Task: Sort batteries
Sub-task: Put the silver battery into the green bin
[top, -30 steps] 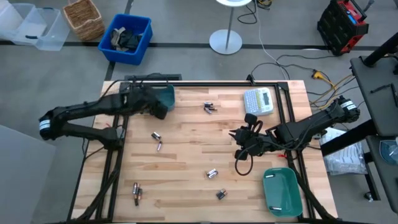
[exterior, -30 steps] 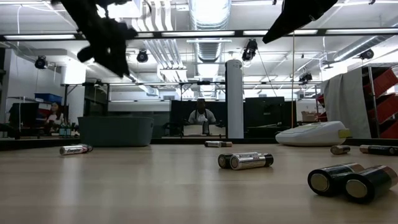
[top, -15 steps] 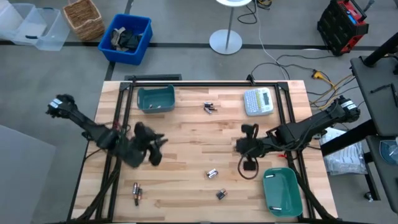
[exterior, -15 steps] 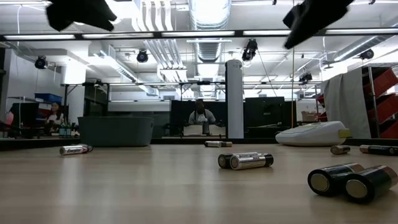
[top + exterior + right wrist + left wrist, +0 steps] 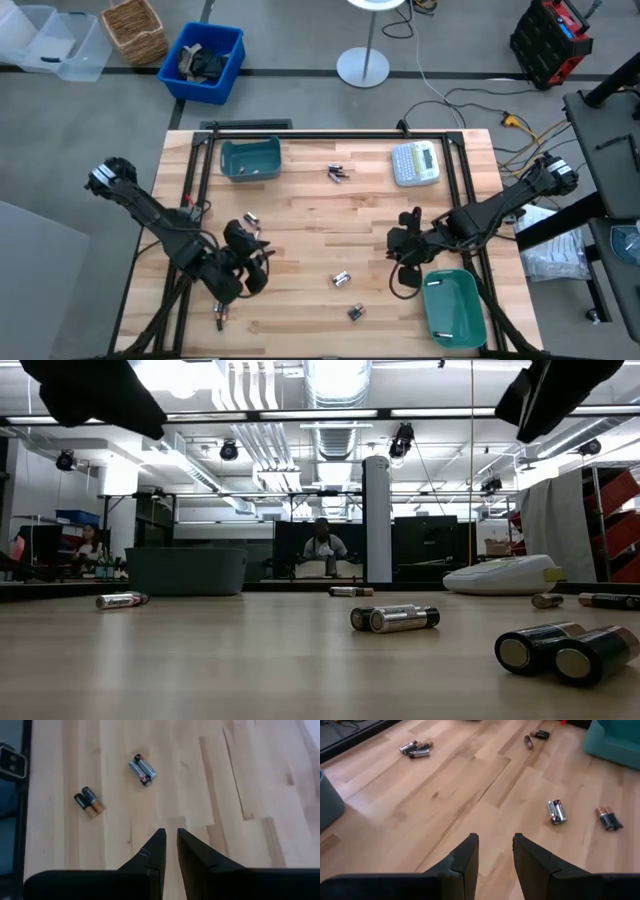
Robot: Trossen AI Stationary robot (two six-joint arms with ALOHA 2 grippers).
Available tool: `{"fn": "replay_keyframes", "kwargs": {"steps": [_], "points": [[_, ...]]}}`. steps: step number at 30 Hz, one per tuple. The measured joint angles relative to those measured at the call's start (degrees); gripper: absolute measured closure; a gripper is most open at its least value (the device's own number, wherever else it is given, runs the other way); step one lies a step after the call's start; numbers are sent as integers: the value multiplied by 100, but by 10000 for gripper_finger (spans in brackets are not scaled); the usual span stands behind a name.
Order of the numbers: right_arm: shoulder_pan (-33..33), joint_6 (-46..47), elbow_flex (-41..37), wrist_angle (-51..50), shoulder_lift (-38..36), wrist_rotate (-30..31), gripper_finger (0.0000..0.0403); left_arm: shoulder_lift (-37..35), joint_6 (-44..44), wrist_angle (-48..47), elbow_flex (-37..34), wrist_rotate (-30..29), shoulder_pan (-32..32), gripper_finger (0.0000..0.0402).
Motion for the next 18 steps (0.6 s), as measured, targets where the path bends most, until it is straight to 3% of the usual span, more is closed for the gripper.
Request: {"fn": "replay_keyframes", "kwargs": {"steps": [14,18], "points": [[-14,-1043,107,956,242,-11,364,192,477,-42,93,-160,10,301],[-14,-1319,496,936,559,72,364,133,182,-61,95,185,4,301]]}}
